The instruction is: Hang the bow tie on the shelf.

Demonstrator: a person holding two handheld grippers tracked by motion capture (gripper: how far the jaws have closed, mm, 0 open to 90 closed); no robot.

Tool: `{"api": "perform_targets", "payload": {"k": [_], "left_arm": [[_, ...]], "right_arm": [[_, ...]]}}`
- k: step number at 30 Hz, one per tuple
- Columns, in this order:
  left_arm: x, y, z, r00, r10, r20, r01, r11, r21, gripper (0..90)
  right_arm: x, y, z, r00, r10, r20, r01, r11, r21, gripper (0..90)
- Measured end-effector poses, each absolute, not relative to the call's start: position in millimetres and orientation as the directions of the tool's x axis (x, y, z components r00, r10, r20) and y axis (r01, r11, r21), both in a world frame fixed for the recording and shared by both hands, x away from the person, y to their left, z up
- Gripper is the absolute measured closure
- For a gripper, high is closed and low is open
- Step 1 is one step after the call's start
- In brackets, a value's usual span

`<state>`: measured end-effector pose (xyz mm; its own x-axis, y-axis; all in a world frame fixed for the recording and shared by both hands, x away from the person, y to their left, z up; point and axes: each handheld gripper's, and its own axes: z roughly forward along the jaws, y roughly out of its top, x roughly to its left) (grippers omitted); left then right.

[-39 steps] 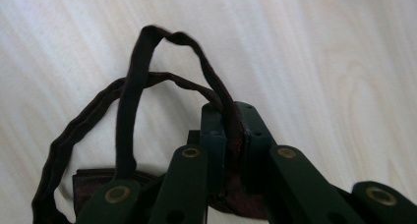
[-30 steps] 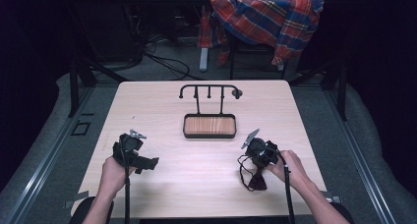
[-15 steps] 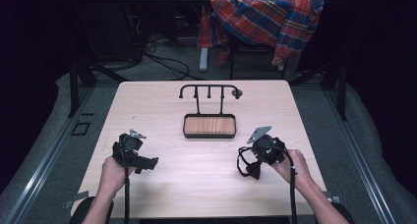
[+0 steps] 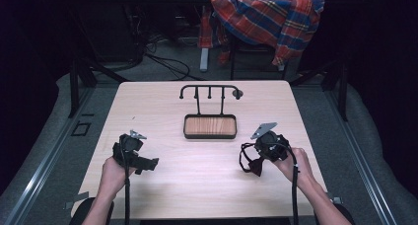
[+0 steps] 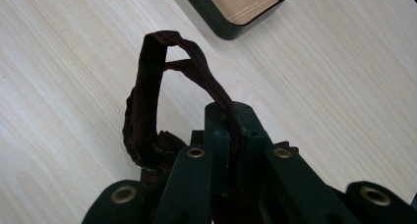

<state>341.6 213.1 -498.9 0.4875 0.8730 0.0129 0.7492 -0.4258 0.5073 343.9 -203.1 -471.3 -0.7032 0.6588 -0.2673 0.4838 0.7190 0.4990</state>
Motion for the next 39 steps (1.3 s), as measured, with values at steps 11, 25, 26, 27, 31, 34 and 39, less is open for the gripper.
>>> {"api": "perform_targets", "payload": {"k": [11, 25, 26, 27, 31, 34, 39], "left_arm": [[342.2, 211.9, -500.2, 0.489, 0.872, 0.018, 0.75, -0.431, 0.503, 1.0], [342.3, 210.7, -500.9, 0.492, 0.87, 0.022, 0.75, -0.436, 0.498, 1.0], [342.3, 210.8, -501.0, 0.492, 0.871, 0.023, 0.749, -0.436, 0.499, 1.0], [342.3, 210.9, -501.2, 0.491, 0.871, 0.023, 0.749, -0.435, 0.499, 1.0], [342.4, 210.4, -501.3, 0.492, 0.87, 0.023, 0.75, -0.437, 0.498, 1.0], [342.2, 210.4, -501.1, 0.493, 0.87, 0.022, 0.749, -0.437, 0.498, 1.0], [342.2, 211.2, -501.2, 0.487, 0.873, 0.024, 0.751, -0.432, 0.499, 1.0]], "right_arm": [[349.2, -202.4, -468.6, -0.694, 0.671, -0.261, 0.489, 0.705, 0.514, 86.4], [361.4, -203.2, -463.3, -0.675, 0.689, -0.264, 0.501, 0.69, 0.522, 86.4], [362.0, -203.2, -464.3, -0.672, 0.694, -0.258, 0.502, 0.683, 0.53, 86.5], [362.8, -203.6, -463.7, -0.672, 0.692, -0.263, 0.505, 0.689, 0.52, 86.4], [364.4, -205.0, -463.7, -0.667, 0.697, -0.263, 0.51, 0.685, 0.521, 86.4], [366.2, -206.4, -463.0, -0.664, 0.7, -0.264, 0.514, 0.683, 0.52, 86.4], [370.7, -208.7, -458.5, -0.654, 0.708, -0.267, 0.515, 0.675, 0.528, 86.4]]}}
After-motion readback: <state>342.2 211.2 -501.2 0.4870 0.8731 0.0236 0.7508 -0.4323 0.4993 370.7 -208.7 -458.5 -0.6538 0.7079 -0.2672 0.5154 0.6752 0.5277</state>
